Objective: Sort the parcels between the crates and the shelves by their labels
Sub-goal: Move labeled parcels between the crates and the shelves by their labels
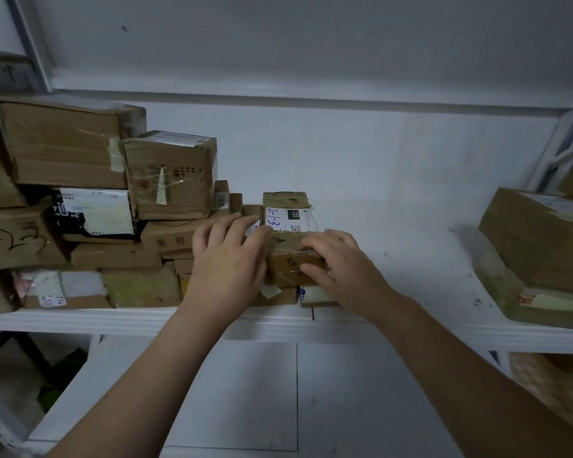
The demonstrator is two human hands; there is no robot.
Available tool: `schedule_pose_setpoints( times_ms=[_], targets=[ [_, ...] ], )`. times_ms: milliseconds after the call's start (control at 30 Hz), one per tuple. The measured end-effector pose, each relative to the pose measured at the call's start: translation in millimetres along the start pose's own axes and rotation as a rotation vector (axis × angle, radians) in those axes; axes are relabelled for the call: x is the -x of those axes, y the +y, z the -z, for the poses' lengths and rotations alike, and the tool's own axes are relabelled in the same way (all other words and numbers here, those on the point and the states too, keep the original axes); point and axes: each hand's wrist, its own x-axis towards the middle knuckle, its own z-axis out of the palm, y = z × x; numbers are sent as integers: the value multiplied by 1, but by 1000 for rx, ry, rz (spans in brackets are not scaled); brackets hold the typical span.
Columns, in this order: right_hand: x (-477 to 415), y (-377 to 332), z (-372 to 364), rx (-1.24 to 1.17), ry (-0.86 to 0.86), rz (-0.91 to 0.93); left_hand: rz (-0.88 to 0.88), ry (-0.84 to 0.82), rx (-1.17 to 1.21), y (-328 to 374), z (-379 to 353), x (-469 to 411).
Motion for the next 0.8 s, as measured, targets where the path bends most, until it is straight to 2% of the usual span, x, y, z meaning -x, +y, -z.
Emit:
schedule_pose_setpoints(
  times_ms=[133, 367, 633, 800],
  targets=[
    [6, 2, 15, 26, -46, 35, -29, 6, 63, 24, 1, -7],
    [48, 36, 57, 83, 137, -38, -52, 13, 156, 80, -6, -22],
    [100, 81, 125, 239, 468, -176, -132, -28, 322, 170, -31, -40],
    [141, 113, 171, 305, 561, -308, -191, -85, 478, 237, -44, -56]
  ],
)
